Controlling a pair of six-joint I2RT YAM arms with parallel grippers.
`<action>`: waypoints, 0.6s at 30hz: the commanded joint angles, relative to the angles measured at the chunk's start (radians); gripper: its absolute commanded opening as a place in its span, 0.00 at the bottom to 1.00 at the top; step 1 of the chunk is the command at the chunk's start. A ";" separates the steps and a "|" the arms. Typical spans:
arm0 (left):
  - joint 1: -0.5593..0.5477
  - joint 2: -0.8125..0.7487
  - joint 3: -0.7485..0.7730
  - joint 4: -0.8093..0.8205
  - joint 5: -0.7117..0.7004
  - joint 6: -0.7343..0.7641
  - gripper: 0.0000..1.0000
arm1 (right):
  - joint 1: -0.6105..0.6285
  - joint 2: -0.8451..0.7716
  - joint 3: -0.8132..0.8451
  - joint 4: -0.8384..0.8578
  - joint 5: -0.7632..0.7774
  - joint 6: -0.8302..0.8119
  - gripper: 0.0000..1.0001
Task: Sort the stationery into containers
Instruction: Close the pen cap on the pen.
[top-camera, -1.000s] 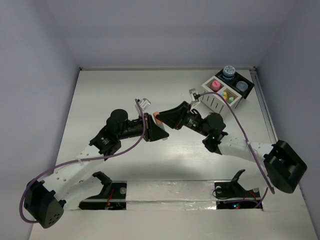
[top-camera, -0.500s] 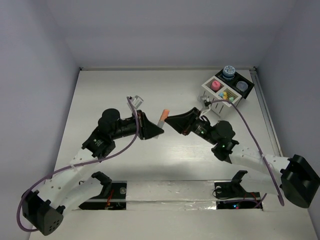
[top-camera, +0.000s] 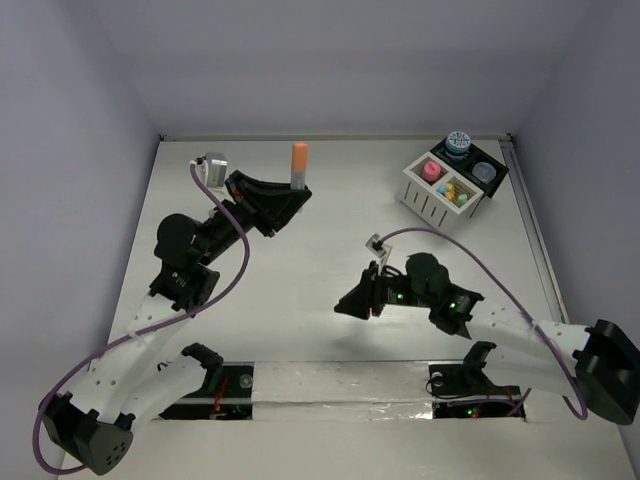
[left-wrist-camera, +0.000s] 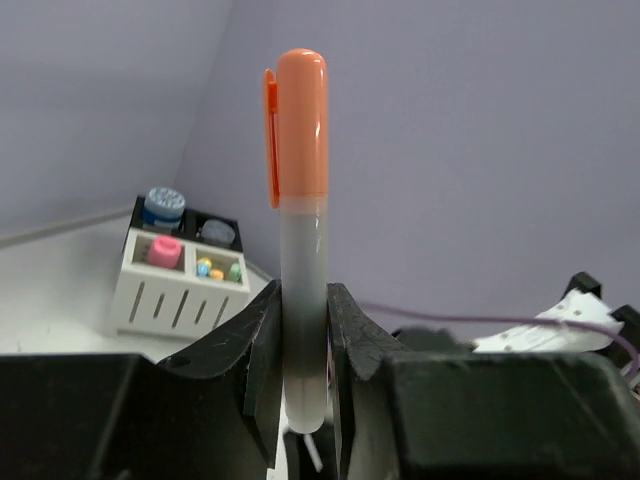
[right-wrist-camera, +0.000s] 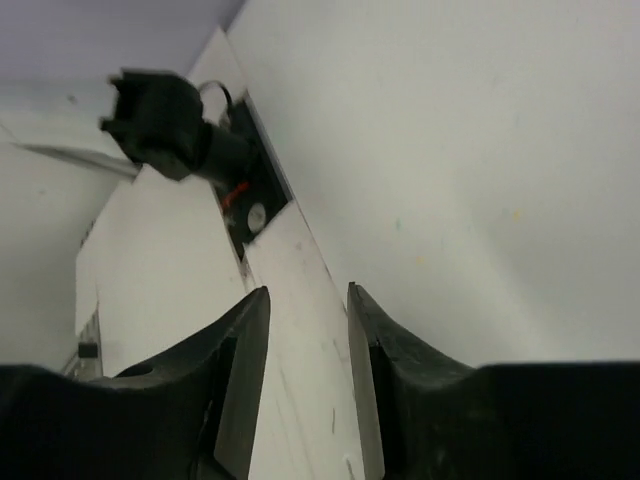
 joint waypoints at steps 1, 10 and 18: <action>-0.001 -0.038 -0.064 0.024 -0.007 -0.003 0.00 | -0.031 -0.079 0.115 -0.089 0.082 -0.107 0.56; -0.011 -0.081 -0.341 0.096 0.039 -0.085 0.00 | -0.158 -0.093 0.377 -0.093 0.004 -0.198 0.95; -0.066 -0.107 -0.422 0.201 0.080 -0.126 0.00 | -0.246 0.085 0.460 0.110 -0.141 -0.063 0.99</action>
